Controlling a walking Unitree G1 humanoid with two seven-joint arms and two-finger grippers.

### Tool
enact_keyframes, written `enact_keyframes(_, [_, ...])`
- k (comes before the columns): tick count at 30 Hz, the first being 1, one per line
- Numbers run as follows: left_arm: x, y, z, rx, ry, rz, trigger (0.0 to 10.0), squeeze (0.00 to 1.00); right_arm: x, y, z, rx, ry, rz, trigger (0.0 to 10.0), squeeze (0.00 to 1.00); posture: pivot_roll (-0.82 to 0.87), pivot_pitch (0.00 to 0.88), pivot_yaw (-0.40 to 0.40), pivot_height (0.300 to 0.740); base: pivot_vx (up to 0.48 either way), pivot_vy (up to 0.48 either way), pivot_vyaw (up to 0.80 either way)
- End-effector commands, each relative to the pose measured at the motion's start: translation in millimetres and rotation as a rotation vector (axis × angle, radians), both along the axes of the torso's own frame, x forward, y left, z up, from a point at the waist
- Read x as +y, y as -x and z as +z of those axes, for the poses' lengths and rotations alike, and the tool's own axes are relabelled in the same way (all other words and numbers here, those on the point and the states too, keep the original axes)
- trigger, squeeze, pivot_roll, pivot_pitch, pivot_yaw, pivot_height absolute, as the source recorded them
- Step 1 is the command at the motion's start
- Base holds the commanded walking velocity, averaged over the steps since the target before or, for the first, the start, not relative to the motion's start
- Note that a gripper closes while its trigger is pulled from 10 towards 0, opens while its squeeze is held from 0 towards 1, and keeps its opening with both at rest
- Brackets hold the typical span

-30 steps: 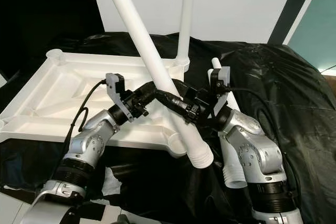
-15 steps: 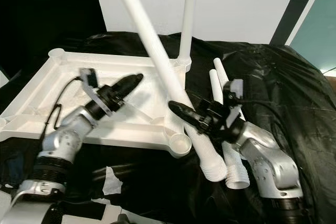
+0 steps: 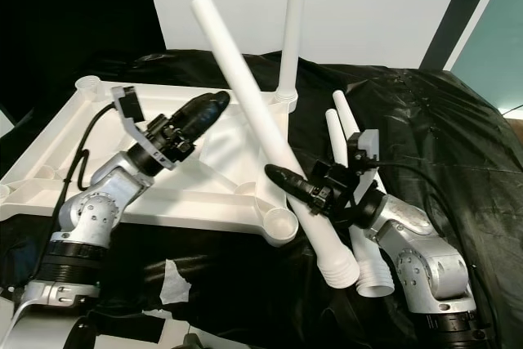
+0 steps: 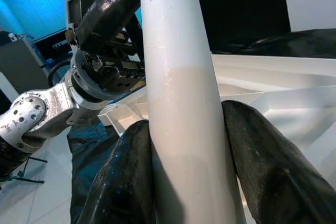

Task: Building children table

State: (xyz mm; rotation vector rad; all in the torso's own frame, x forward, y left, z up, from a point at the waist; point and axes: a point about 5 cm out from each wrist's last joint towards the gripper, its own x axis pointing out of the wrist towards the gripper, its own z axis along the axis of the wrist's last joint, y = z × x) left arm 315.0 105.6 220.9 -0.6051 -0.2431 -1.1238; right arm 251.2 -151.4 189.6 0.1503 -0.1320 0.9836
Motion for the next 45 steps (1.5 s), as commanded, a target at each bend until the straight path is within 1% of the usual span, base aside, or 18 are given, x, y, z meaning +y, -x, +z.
enact_keyframes(1, [-14.3,21.2,17,-0.261,0.038,-0.355,10.0,0.00,4.0,0.7,1,-0.007,0.024,0.024,0.0,0.00,-0.04,0.000,-0.002,0.740,0.000,0.000,0.00])
enact_keyframes(3, [-18.1,22.0,20,-0.269,0.031,-0.362,10.0,0.00,5.1,0.6,1,-0.004,0.028,0.033,0.0,0.00,-0.04,0.000,-0.002,0.740,0.000,0.000,0.00])
enact_keyframes(7, [-25.6,21.0,29,-0.291,0.046,-0.372,10.0,0.00,8.8,2.1,-3,0.007,0.040,0.054,0.0,0.00,-0.04,0.000,0.001,0.740,0.000,0.000,0.00])
enact_keyframes(12, [-26.4,22.0,31,-0.292,0.060,-0.384,10.0,0.00,9.3,2.2,-5,0.014,0.045,0.055,0.0,0.00,-0.04,0.000,0.003,0.740,0.000,0.000,0.00])
enact_keyframes(13, [-24.5,23.5,29,-0.298,0.050,-0.397,10.0,0.00,6.4,-0.6,-5,0.018,0.034,0.030,0.0,0.00,-0.06,0.000,0.013,0.740,0.000,0.000,0.00])
enact_keyframes(17, [-20.5,25.4,24,-0.302,0.034,-0.414,10.0,0.00,1.3,-5.1,-5,0.024,0.020,-0.013,0.0,0.00,-0.06,0.000,0.014,0.740,0.000,0.000,0.00])
enact_keyframes(22, [-16.4,24.9,17,-0.278,0.040,-0.399,10.0,0.00,-0.2,-7.4,-6,0.025,0.027,-0.031,0.0,0.00,-0.05,0.000,0.008,0.740,0.000,0.000,0.00])
enact_keyframes(26, [-16.2,25.9,17,-0.279,0.046,-0.399,10.0,0.00,0.5,-8.6,-7,0.026,0.031,-0.033,0.0,0.00,-0.05,0.000,0.004,0.740,0.000,0.000,0.00])
enact_keyframes(28, [-17.7,27.2,18,-0.286,0.036,-0.404,10.0,0.00,3.1,-7.8,-8,0.025,0.045,-0.018,0.0,0.00,-0.05,0.000,0.001,0.740,0.000,0.000,0.00])
enact_keyframes(29, [-21.5,29.0,19,-0.300,0.012,-0.413,10.0,0.00,7.4,-5.9,-9,0.025,0.059,0.012,0.0,0.00,-0.04,0.000,-0.003,0.740,0.000,0.000,0.00])
enact_keyframes(32, [-26.3,29.6,21,-0.311,-0.004,-0.416,10.0,0.00,11.0,-3.7,-10,0.029,0.066,0.039,0.0,0.00,-0.05,0.000,-0.002,0.740,0.000,0.000,0.00])
enact_keyframes(35, [-29.7,30.2,23,-0.318,-0.005,-0.422,10.0,0.00,12.8,-2.0,-11,0.033,0.071,0.053,0.0,0.00,-0.05,0.000,-0.001,0.740,0.000,0.000,0.00])
enact_keyframes(37, [-36.0,32.2,27,-0.335,-0.009,-0.441,10.0,0.00,14.7,-0.1,-14,0.037,0.085,0.067,0.0,0.00,-0.05,0.000,-0.001,0.740,0.000,0.000,0.00])
enact_keyframes(44, [-41.5,27.7,30,-0.343,-0.024,-0.431,10.0,0.00,15.9,0.8,-12,0.027,0.090,0.069,0.0,0.00,-0.06,0.000,0.009,0.740,0.000,0.000,0.00])
enact_keyframes(45, [-41.9,25.9,31,-0.341,-0.014,-0.425,7.6,0.00,15.5,1.1,-12,0.025,0.091,0.061,0.0,0.00,-0.07,0.000,0.013,0.740,0.000,0.000,0.00])
